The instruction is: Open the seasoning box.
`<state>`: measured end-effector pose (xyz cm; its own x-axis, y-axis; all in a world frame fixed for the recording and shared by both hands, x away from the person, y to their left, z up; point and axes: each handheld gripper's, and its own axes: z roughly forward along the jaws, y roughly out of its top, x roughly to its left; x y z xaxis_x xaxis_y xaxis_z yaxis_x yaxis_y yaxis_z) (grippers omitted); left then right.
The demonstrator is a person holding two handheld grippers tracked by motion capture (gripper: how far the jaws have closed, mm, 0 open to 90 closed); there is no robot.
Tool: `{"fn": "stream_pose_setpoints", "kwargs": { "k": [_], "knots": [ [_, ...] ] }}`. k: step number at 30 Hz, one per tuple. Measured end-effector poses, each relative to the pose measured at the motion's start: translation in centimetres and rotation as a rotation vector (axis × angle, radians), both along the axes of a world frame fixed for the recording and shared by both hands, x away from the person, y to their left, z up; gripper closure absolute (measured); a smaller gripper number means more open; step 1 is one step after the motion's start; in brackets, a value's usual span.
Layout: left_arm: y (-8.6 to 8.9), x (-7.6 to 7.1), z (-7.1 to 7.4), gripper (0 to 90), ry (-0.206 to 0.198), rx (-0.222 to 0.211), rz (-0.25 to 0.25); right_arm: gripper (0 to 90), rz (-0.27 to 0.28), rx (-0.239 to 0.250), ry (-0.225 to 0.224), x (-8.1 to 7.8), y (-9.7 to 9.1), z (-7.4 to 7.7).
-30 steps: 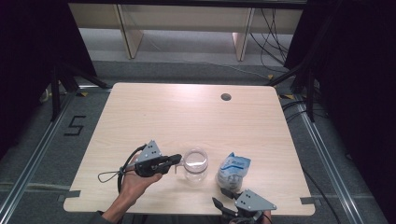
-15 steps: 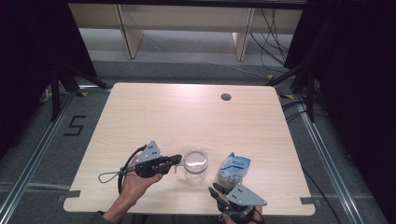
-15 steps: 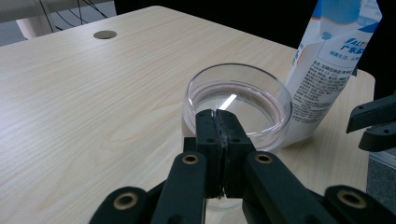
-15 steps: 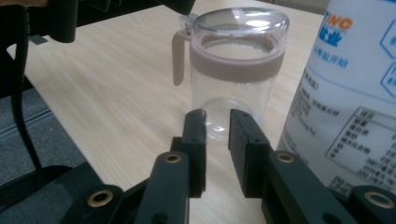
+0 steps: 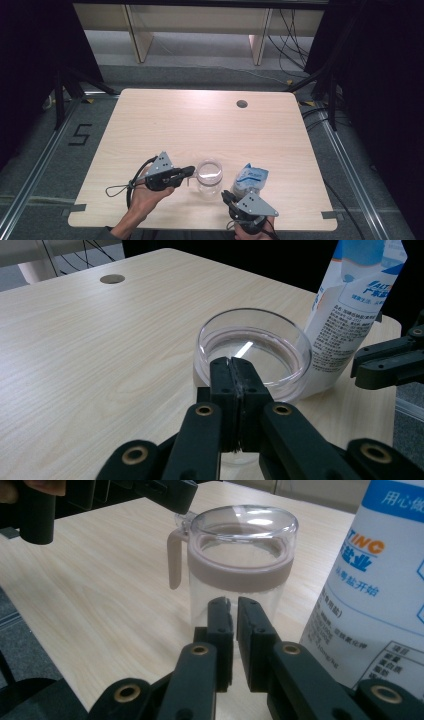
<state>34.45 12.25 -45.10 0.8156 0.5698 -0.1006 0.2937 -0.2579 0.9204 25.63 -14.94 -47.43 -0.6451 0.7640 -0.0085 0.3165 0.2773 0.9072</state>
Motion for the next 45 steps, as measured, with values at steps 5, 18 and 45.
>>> {"fn": "stream_pose_setpoints", "kwargs": {
  "k": [5,18,45],
  "knots": [
    [0.0,-0.1,-0.1,88.3,0.000,-0.003,0.005,86.7,-0.014,0.006,0.001,0.2,0.2,0.0],
    [0.1,-0.1,-0.2,88.6,-0.005,-0.009,0.013,87.2,-0.002,-0.004,-0.007,0.5,0.4,0.0],
    [0.4,-0.2,-0.6,88.9,-0.007,-0.037,0.022,88.9,-0.012,-0.011,-0.014,1.1,1.4,0.0]
  ]
}}
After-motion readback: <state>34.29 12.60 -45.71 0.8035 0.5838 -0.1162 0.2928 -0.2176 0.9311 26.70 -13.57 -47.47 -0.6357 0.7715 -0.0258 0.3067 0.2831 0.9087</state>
